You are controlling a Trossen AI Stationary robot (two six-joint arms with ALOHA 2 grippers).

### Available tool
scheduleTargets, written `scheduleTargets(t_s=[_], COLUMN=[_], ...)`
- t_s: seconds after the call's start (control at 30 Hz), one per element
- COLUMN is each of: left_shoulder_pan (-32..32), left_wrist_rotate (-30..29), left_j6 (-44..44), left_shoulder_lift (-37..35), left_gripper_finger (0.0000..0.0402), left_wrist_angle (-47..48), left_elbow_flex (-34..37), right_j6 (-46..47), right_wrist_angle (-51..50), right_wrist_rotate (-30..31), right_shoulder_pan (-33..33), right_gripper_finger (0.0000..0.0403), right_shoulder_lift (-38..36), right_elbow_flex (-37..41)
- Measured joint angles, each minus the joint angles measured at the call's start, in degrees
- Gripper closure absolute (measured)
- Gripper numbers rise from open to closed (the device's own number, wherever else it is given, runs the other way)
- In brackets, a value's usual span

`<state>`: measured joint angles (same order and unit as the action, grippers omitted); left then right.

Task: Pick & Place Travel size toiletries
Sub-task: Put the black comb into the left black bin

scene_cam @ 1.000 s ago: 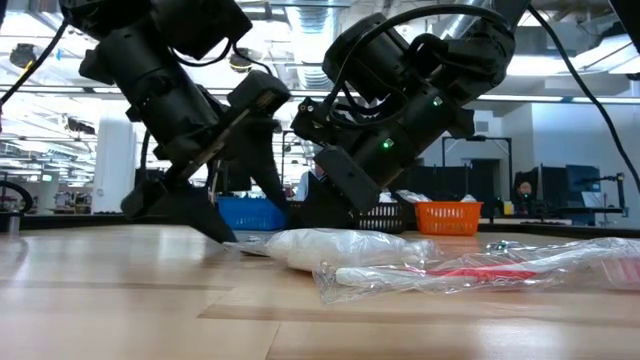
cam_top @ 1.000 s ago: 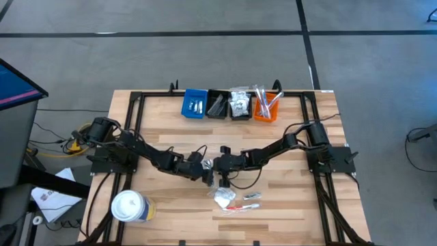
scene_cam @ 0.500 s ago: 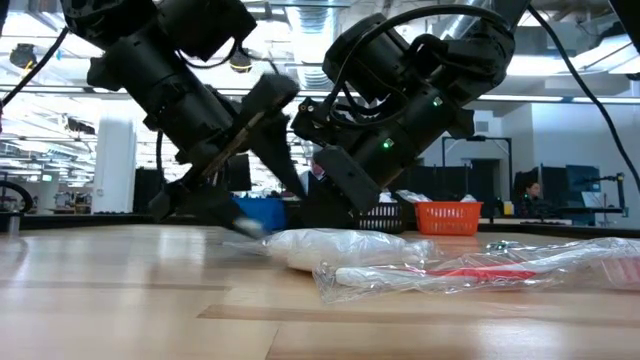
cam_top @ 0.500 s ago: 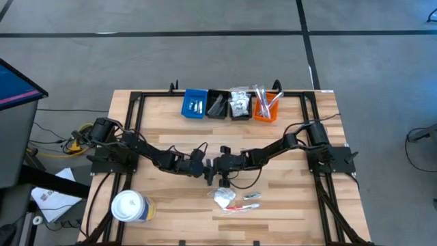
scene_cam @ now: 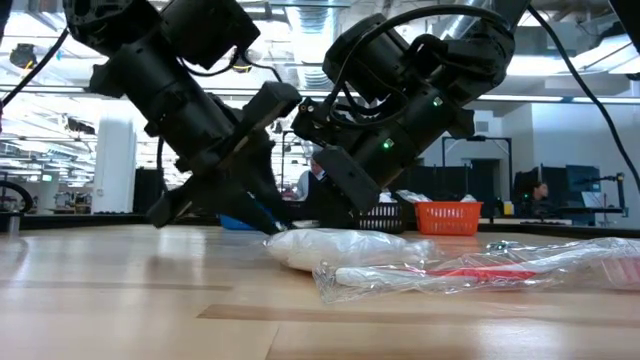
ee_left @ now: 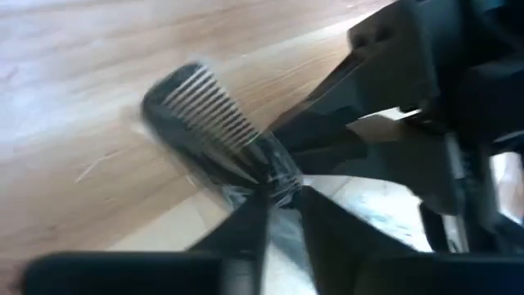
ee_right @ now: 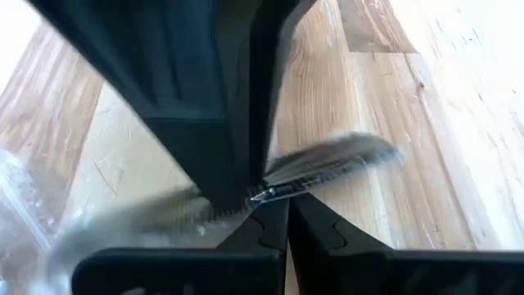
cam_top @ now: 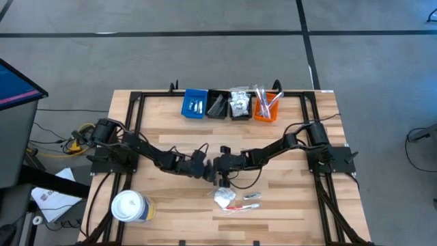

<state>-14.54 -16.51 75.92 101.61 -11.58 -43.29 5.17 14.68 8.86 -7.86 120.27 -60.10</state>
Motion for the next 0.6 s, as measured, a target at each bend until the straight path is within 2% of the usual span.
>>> scheduleTargets(t_s=[0.1, 0.23, 0.43, 0.6], left_shoulder_pan=[0.1, 0.1, 0.1, 0.0], left_wrist_rotate=[0.5, 1.6, 1.2, -0.8], left_j6=[1.5, 2.8, 2.4, -3.1], left_shoulder_lift=[2.2, 4.6, 4.3, 1.9], left_gripper_finger=[0.0388, 0.0391, 0.0399, 0.0400], left_wrist_angle=[-1.0, -1.9, -1.9, -0.9], left_elbow_flex=[-0.2, -0.3, -0.2, 0.1], right_j6=[-0.2, -0.4, -0.6, -0.6], right_wrist_angle=[0.0, 0.1, 0.1, 0.1], right_wrist_rotate=[0.0, 0.0, 0.0, 0.0], right_shoulder_pan=[0.0, 0.0, 0.0, 0.0], right_gripper_finger=[0.0403, 0.0403, 0.0403, 0.0403], right_shoulder_lift=[0.0, 0.0, 0.0, 0.0], right_elbow_flex=[0.0, 0.1, 0.1, 0.1])
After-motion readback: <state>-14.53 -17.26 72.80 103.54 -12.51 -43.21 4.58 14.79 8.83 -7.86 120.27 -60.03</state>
